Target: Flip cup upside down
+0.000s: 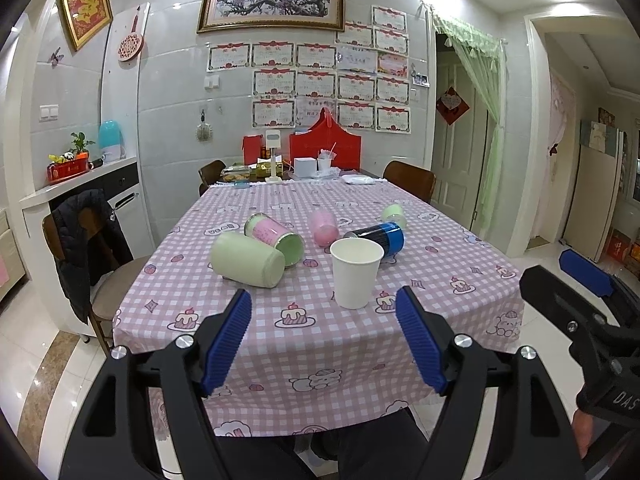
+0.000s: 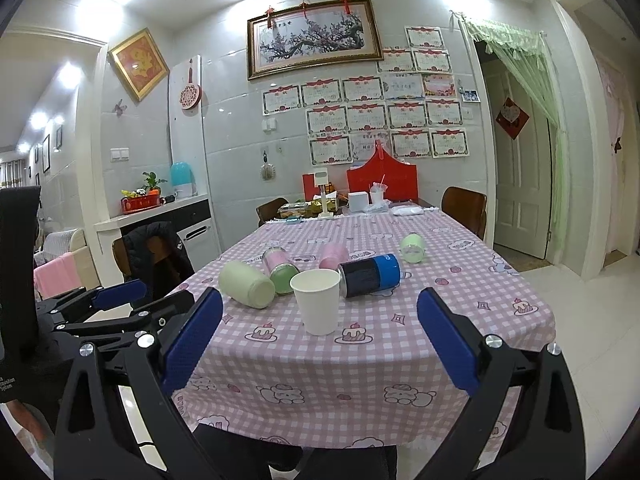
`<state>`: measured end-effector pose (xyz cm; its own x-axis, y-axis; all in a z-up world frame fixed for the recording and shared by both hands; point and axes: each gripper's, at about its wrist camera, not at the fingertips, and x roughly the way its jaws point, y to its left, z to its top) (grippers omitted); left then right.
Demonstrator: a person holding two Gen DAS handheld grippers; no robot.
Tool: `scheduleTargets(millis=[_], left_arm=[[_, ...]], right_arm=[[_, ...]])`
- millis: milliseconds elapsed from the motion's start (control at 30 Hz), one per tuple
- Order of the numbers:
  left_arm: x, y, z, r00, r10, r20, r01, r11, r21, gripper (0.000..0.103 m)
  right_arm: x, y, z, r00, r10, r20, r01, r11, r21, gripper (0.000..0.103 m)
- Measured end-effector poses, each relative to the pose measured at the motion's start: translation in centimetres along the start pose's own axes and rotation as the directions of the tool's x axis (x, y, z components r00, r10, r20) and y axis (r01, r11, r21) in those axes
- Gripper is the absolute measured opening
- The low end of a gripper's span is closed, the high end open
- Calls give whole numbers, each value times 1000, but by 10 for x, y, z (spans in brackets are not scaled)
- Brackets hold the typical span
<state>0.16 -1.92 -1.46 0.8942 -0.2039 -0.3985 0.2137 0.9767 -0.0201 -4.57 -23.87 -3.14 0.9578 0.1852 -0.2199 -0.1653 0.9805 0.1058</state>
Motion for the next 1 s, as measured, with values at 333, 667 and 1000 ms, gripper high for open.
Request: scheduleTargets(millis=[333,667,1000], left_arm=[[1,1,-2,1000,1,-5,-1,1000,-3,74],[1,2,-2,1000,-1,0,1,1000,-6,74],[0,0,-2,1000,-4,1,4,1000,-1,74]], right_arm=[[1,-2,1,1000,1,-5,-1,1000,10,94],[1,-2,1,1000,5,-7,-5,1000,11,94],[2,-2,1,1000,8,-7,-7,1000,13,94]])
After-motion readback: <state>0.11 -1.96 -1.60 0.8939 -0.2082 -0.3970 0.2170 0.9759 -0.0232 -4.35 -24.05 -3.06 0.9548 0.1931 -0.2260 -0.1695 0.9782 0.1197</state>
